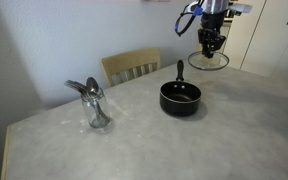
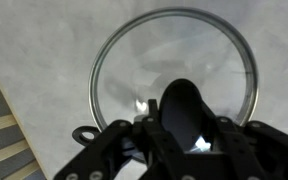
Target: Pick up the lid and close the pot
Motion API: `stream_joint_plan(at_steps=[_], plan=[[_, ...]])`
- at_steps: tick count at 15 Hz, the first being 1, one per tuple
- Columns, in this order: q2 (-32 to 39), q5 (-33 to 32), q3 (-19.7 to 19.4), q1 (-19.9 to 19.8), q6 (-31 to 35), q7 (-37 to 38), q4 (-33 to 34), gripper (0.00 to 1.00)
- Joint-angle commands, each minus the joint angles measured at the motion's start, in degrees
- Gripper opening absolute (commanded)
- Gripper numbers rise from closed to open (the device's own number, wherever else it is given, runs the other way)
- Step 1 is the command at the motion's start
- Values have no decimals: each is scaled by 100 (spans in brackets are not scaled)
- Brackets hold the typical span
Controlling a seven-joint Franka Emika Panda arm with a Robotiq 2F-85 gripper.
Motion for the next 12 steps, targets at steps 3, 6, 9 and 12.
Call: stream_joint_plan(at_steps=[3, 6, 9, 12], plan=[[10, 41, 250, 204, -356, 568, 241, 15], [71, 85, 411, 431, -485, 1295, 267, 15], [182, 83, 578, 616, -352, 1987, 271, 15], [370, 14, 671, 723, -189, 2469, 278, 15]])
